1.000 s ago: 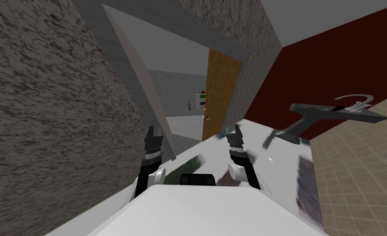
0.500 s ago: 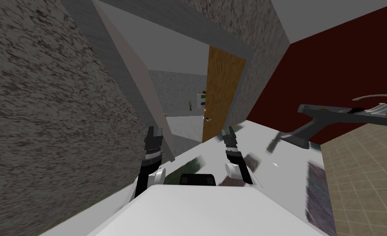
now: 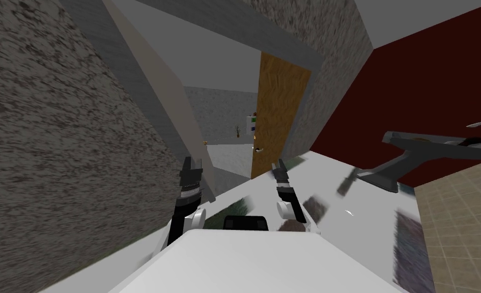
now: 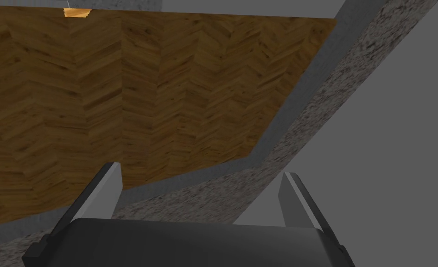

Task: Push the door open

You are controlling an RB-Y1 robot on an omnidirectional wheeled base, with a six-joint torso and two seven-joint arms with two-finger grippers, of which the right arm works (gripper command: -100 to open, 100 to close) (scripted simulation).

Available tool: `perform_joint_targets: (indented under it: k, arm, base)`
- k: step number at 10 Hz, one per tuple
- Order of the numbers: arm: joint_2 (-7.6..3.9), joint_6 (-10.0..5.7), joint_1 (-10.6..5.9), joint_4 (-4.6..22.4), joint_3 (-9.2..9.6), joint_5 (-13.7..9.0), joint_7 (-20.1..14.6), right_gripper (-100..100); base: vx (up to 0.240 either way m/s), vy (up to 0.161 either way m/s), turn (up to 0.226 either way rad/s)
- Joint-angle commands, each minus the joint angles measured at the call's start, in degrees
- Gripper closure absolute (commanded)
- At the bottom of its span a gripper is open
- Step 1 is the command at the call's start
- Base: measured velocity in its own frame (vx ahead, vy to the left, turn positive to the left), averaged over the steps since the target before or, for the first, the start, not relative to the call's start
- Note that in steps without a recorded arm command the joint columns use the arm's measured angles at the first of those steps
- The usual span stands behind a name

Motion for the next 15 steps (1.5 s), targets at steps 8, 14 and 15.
perform_joint_targets:
  k: [8,14,15]
  arm:
    - [-0.94,-2.65,-5.62,14.0,1.60,0.5,-0.8,-100]
    - [-1.22,-4.33,-9.49,23.4,2.66,0.9,-1.3,-100]
    - [-1.25,-4.66,-10.24,25.1,2.87,1.0,-1.4,-100]
  base:
    - [0.072,-0.084,0.058]
    - [0.072,-0.085,0.054]
    - [0.093,-0.104,0.067]
